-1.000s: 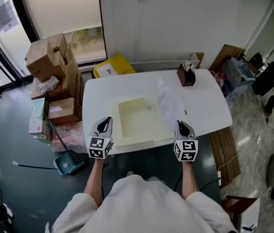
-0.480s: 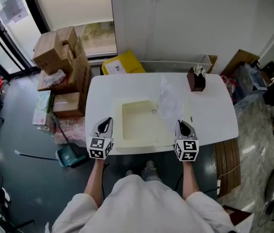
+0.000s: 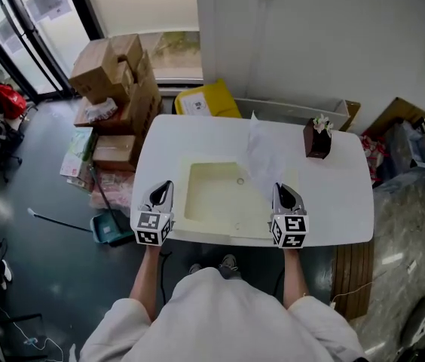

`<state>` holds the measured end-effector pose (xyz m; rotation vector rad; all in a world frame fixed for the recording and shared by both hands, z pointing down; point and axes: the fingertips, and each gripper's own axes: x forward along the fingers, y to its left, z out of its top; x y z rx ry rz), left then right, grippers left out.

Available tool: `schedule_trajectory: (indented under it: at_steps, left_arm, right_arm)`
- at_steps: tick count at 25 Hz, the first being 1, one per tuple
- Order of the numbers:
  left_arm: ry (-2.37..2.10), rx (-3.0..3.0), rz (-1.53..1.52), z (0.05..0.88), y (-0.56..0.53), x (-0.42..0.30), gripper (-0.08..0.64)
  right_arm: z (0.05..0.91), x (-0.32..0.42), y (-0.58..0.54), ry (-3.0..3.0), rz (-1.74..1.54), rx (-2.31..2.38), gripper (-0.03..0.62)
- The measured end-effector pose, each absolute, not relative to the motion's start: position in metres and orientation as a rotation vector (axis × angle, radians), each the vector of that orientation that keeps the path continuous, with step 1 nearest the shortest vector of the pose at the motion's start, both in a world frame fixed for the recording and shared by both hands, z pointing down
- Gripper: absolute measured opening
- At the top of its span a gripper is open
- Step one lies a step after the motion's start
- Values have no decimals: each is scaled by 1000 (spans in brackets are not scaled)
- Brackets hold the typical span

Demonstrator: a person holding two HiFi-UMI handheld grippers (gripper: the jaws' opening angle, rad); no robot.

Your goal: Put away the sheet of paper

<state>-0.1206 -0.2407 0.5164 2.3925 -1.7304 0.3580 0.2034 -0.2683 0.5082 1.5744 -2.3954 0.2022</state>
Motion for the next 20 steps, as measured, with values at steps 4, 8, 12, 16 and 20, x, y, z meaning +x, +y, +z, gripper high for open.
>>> schedule_trajectory:
  at_steps: [4,8,12,16,20]
  left_arm:
    - [-1772,2356,380,516,-233,-114,5]
    - [-1786,2340,402,517,-230,-106,5]
    - [-1787,2347,410,514,-235,-104,5]
    - [-1774,2362,408,514,-241,-105,5]
    - [-1742,2371,406,522,-246,-109,5]
  right_arm:
    - [511,211,-274,-2430,213,1537,2]
    - [515,215,-278,-2452,229,1521,2]
    - [516,217,-279,-2458,241,1518,2]
    - [515,216,-276,-2459,242,1522,2]
    - [516,213,-274,-2447,248,1531,2]
